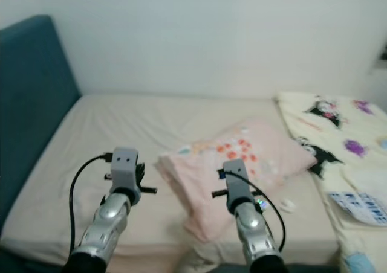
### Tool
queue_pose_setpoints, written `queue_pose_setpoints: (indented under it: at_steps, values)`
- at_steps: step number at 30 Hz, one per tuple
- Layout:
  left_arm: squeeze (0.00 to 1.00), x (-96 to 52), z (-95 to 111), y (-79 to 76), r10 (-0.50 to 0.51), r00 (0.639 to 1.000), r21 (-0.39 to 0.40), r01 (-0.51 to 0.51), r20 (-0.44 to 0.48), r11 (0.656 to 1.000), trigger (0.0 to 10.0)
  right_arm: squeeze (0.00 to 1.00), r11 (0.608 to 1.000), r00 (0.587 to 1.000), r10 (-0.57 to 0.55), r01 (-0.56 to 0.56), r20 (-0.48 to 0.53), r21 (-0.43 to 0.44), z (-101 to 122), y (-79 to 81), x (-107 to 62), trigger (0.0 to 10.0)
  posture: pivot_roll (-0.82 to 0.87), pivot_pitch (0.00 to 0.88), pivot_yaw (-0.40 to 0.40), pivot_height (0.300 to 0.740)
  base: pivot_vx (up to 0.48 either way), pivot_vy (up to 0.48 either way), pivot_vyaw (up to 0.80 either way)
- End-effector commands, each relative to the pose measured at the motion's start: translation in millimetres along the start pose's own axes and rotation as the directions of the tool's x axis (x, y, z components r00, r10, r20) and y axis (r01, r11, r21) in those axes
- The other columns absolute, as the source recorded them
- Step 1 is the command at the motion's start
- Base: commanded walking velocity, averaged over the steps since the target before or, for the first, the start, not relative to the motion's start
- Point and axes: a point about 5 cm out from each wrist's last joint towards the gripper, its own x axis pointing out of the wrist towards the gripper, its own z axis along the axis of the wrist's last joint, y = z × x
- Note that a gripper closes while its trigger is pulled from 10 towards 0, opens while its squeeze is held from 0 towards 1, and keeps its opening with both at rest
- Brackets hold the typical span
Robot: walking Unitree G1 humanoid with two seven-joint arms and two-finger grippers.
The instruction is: Clean up the room
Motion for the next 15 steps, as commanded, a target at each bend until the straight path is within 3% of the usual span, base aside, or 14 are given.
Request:
queue_pose_setpoints:
  at_steps: [1,5,15]
  values:
    - [0.0,-1.0,-2.7,-6.9,-0.015,1.0,-0.006,0.015,-0.012,1.0,10.0,0.0,0.999,0.998,-0.048,0.047,-0.029,-0.004,-6.2,-16.7,-2.6,10.0,0.03,0.0,-0.078,0.74,0.285,0.0,0.0]
    - [0.0,-0.6,-2.8,-5.9,-0.006,1.0,-0.008,0.006,-0.012,1.0,10.0,0.0,0.999,0.998,-0.046,0.046,-0.034,-0.01,-6.7,-17.9,-2.1,10.0,0.03,0.0,-0.078,0.74,0.271,0.0,0.0]
    - [0.0,-1.5,-5.4,-6.6,-0.024,0.999,0.033,0.025,-0.024,0.999,10.0,0.0,0.999,0.999,-0.039,0.039,-0.028,-0.014,-5.8,-15.7,-2.2,10.0,0.03,0.0,-0.084,0.74,0.0,0.0,0.0]
